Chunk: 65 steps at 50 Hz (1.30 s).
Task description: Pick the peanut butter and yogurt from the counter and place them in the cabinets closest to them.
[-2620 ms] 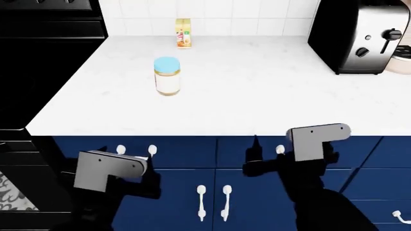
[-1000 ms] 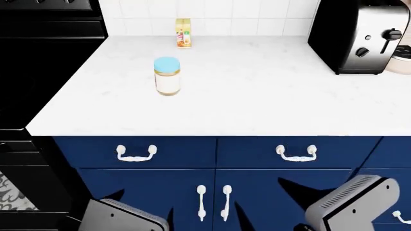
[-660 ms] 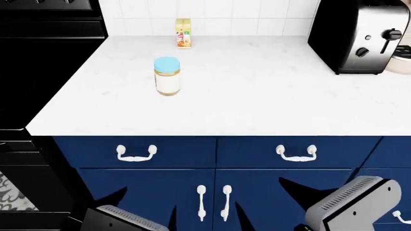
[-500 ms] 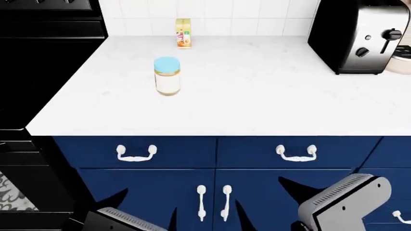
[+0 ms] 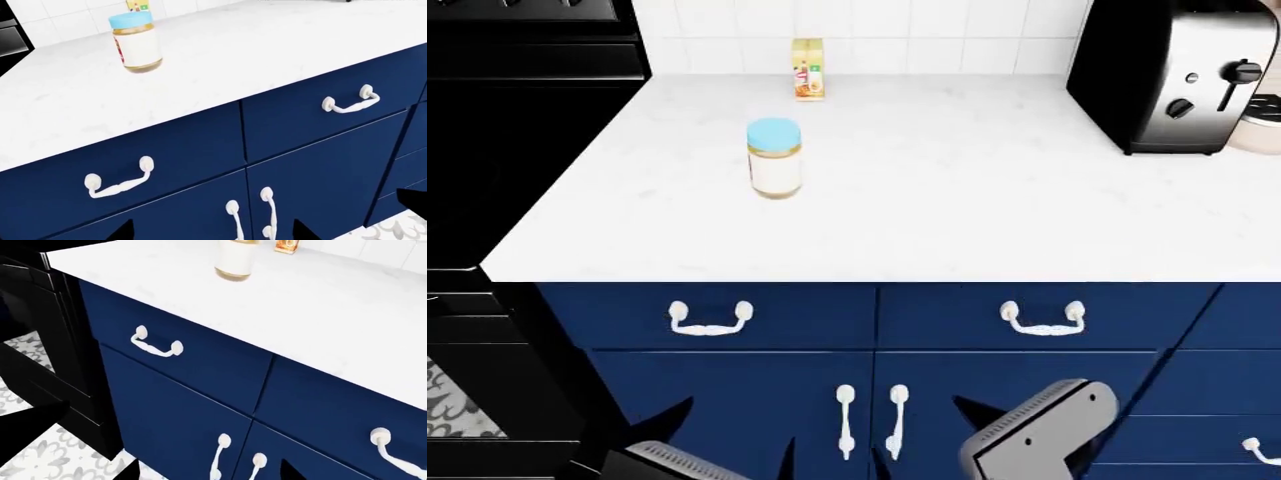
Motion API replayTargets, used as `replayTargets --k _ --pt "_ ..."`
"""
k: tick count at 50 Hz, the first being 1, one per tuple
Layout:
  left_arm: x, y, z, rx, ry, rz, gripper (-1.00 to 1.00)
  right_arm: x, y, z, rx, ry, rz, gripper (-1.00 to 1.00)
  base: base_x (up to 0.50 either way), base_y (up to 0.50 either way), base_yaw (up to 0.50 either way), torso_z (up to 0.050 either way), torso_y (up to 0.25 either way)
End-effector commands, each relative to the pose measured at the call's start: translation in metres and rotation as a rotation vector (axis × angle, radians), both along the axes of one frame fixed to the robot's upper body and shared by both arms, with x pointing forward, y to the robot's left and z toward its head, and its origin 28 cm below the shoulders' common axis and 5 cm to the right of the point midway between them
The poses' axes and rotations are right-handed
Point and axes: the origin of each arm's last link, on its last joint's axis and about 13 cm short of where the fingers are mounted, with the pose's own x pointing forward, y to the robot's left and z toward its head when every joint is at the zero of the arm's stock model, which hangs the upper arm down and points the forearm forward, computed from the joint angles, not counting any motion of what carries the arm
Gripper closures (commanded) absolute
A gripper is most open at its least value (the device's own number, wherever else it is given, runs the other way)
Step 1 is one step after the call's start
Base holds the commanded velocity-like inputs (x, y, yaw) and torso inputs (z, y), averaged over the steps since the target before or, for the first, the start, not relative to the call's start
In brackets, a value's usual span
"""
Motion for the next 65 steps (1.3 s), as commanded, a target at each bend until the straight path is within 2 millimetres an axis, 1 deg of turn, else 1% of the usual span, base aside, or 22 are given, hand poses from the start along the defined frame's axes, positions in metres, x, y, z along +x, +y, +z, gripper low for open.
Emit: replayTargets --k 1,6,23,28,32,37,45,50,65 --pt "0.000 0.001 0.000 -0.005 -0.005 -0.001 -1.00 -0.006 0.002 -0.001 0.028 -0.030 0.051 -1.00 0.00 0.00 0.00 0.000 0.000" --pt "0.000 0.001 -0.001 -0.007 -0.005 -0.002 -1.00 -0.007 0.000 0.001 0.039 -0.077 0.064 -1.00 0.00 0.02 0.00 0.000 0.000" --pt "0.002 0.001 0.002 -0.003 -0.008 -0.004 -1.00 -0.009 0.000 0.004 0.026 -0.083 0.073 -1.00 0.00 0.50 0.00 0.000 0.000" --pt "0.003 0.002 0.005 0.001 -0.018 0.002 -1.00 -0.007 -0.002 0.010 0.030 -0.097 0.063 -1.00 0.00 0.50 0.00 0.000 0.000" --pt "0.004 0.003 0.012 0.017 -0.048 0.008 -1.00 -0.005 -0.005 0.017 0.046 -0.118 0.044 -1.00 0.00 0.50 0.00 0.000 0.000" --pt "0.006 0.004 0.023 0.047 -0.103 0.021 -1.00 -0.003 -0.009 0.027 0.072 -0.141 0.011 -1.00 0.00 0.00 0.00 0.000 0.000" --pt "-0.001 0.007 0.037 0.070 -0.143 0.028 -1.00 -0.003 -0.014 0.039 0.087 -0.197 -0.016 -1.00 0.00 0.00 0.00 0.000 0.000" --pt "0.000 0.007 0.038 0.073 -0.150 0.027 -1.00 -0.007 -0.015 0.044 0.100 -0.205 -0.011 -1.00 0.01 0.00 0.00 0.000 0.000" --pt "-0.001 0.005 0.037 0.068 -0.147 0.020 -1.00 -0.010 -0.014 0.043 0.104 -0.209 0.006 -1.00 0.50 0.00 0.00 0.000 0.000"
